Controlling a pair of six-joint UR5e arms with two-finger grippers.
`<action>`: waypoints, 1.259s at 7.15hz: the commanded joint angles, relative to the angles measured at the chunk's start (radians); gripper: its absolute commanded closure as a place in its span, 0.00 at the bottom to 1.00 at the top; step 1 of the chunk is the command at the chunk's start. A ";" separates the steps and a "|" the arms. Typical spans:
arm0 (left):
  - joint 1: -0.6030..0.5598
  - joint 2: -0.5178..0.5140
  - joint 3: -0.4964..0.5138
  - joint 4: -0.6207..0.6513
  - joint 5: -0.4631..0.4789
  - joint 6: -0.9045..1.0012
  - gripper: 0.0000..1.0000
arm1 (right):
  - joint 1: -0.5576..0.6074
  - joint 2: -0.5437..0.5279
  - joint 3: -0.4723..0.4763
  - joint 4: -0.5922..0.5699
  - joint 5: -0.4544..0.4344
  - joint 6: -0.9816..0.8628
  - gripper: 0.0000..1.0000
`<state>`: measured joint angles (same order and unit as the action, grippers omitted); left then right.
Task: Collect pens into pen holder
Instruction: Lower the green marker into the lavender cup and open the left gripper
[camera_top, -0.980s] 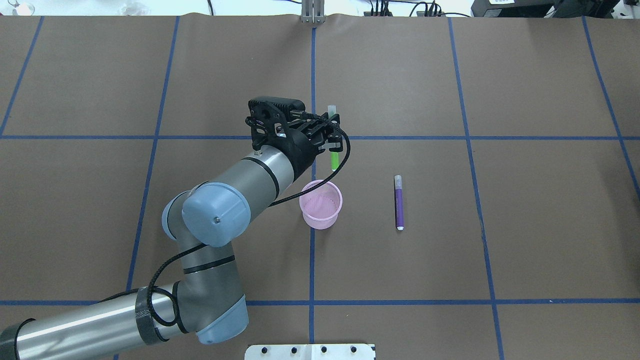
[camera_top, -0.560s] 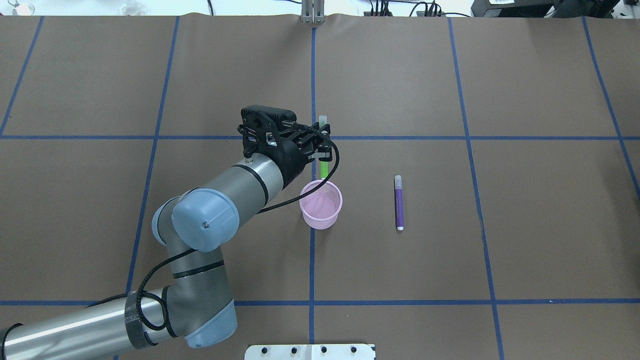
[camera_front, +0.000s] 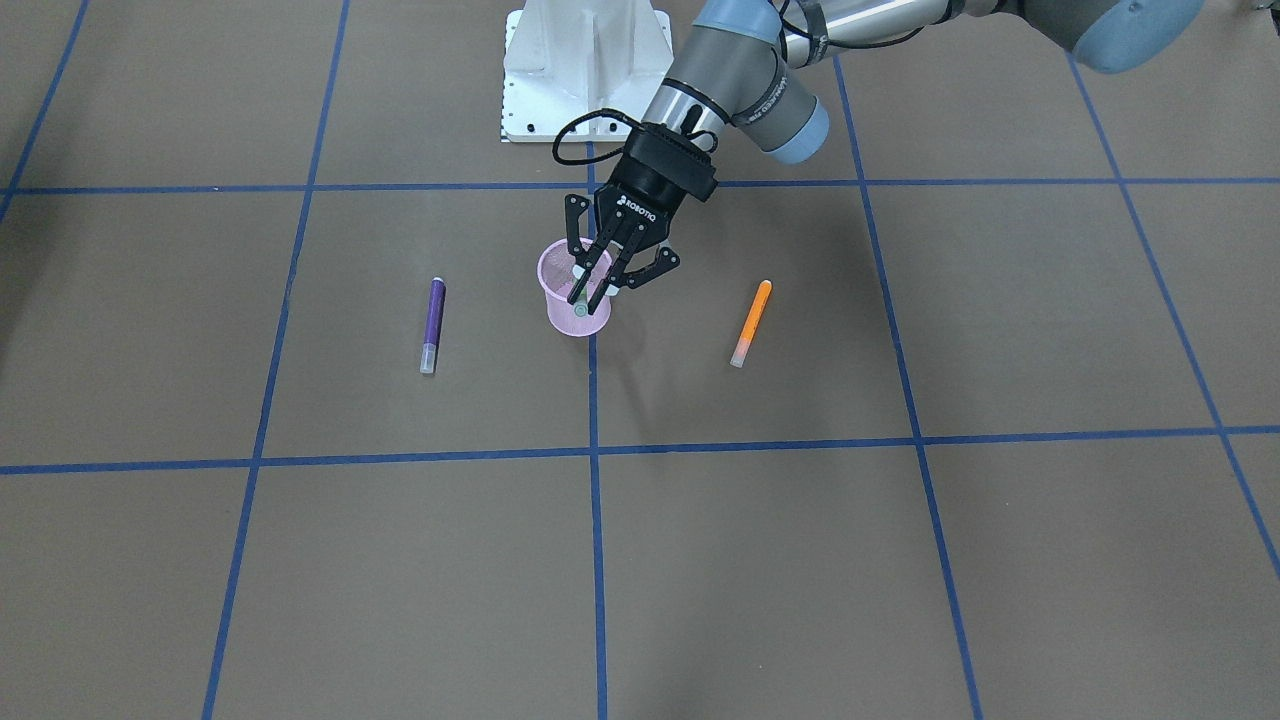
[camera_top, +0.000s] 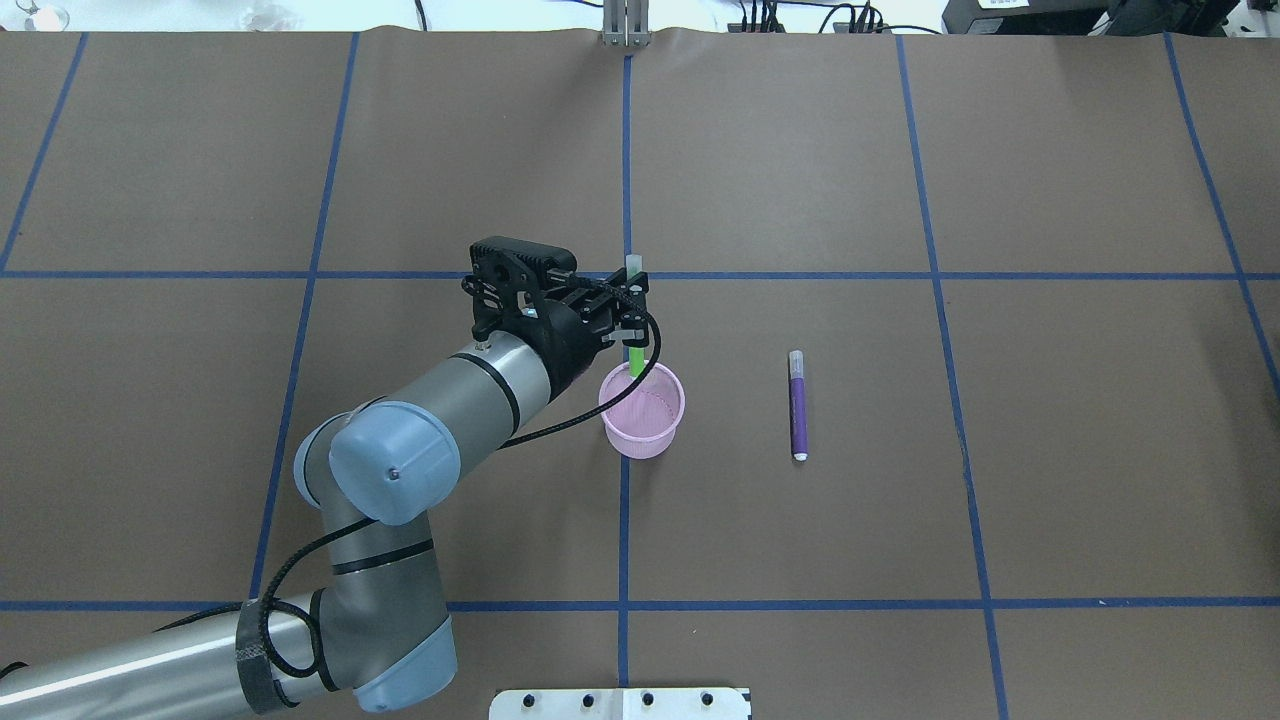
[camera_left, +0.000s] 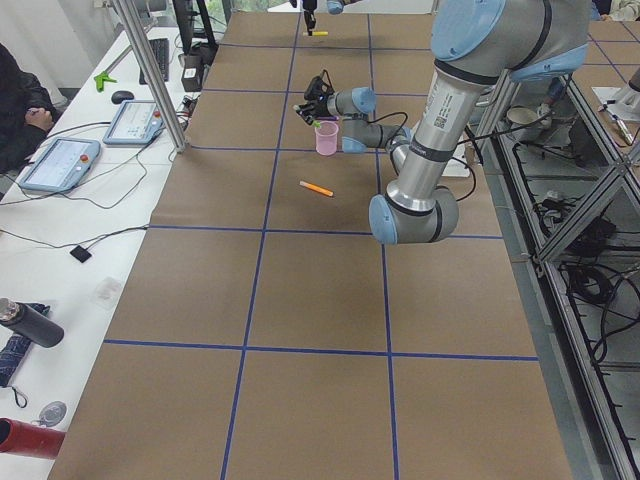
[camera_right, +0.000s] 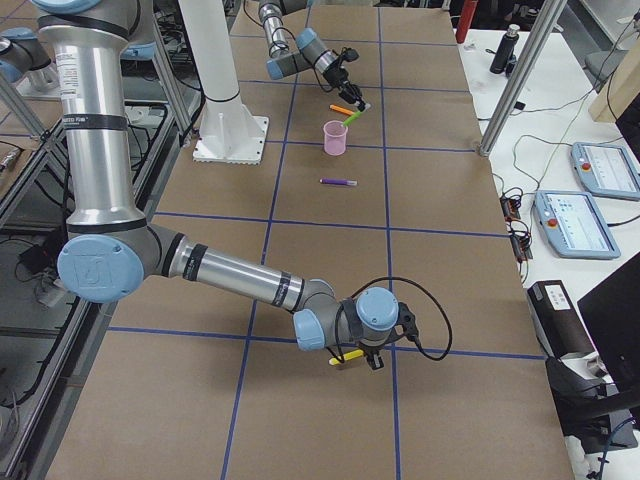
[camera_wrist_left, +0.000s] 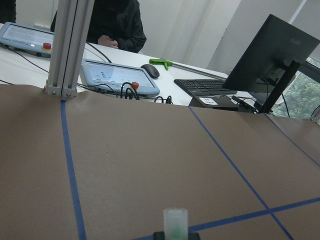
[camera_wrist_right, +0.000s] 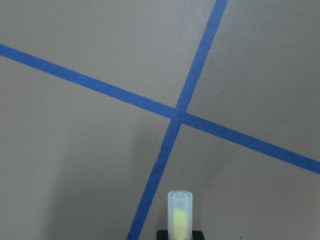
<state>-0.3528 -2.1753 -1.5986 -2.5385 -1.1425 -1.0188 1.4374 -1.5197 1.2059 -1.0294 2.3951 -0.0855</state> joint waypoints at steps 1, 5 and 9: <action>0.021 0.003 0.009 -0.002 0.001 0.002 1.00 | 0.038 0.003 0.009 -0.011 0.030 0.001 1.00; 0.040 0.035 0.012 -0.011 0.007 -0.001 1.00 | 0.093 0.013 0.112 -0.185 0.061 -0.013 1.00; 0.054 0.025 0.002 -0.011 0.003 -0.012 0.23 | 0.126 0.013 0.145 -0.195 0.111 -0.013 1.00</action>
<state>-0.2995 -2.1490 -1.5915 -2.5494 -1.1373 -1.0302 1.5483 -1.5070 1.3330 -1.2184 2.4752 -0.0981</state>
